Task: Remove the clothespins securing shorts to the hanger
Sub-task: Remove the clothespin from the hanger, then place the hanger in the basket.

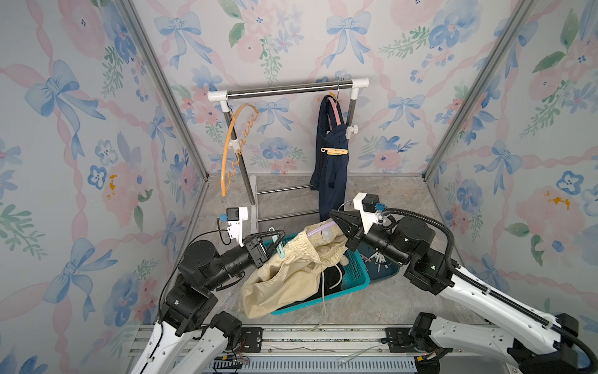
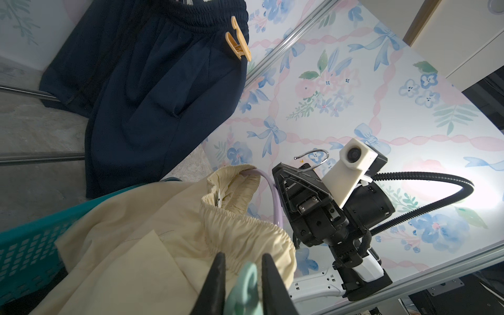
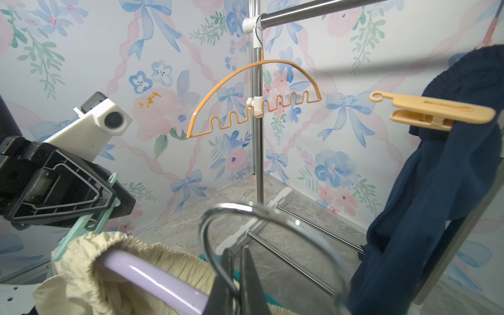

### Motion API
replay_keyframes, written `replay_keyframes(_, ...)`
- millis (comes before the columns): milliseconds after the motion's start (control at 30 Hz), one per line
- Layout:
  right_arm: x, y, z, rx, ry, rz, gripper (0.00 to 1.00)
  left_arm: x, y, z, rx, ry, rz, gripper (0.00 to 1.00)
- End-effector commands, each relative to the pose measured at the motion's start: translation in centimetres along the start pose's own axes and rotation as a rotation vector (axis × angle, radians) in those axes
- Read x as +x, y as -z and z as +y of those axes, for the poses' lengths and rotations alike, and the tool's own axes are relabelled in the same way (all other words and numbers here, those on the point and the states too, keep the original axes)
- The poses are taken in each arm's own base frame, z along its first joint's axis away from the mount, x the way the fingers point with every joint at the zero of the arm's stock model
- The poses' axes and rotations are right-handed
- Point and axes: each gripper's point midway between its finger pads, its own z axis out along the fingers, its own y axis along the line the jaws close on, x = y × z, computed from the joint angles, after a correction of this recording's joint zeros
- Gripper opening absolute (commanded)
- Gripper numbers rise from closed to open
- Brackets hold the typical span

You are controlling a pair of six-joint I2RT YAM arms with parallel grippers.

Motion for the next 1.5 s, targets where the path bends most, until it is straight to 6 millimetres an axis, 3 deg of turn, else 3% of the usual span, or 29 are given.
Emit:
replay_keyframes(0,-0.9,0.6,-0.3,0.011,0.003,-0.037,0.0,-1.8,0.8,-1.4,-0.002,-0.087,-0.057,0.0)
replay_keyframes(233,0.2,0.5,-0.2,0.006,0.003,0.006,0.0,-4.0,1.4,-2.3,-0.034,-0.18,-0.141,0.0)
replay_keyframes(767,0.9,1.0,-1.3,0.069,-0.009,0.04,0.0,-6.4,2.0,-5.3,-0.008,-0.336,-0.187,0.0)
replay_keyframes(800,0.9,0.8,-1.3,0.067,-0.01,0.041,0.0,-6.4,1.1,-4.8,-0.025,-0.344,-0.17,0.0)
replay_keyframes(1167,2.6,-1.9,-0.4,0.111,-0.02,0.188,0.0,-8.0,0.4,-3.5,-0.126,-0.516,-0.209,0.0)
replay_keyframes(1467,0.2,0.2,-4.2,0.278,0.05,0.215,0.0,-8.8,0.3,-4.3,-0.124,-0.563,-0.219,0.0)
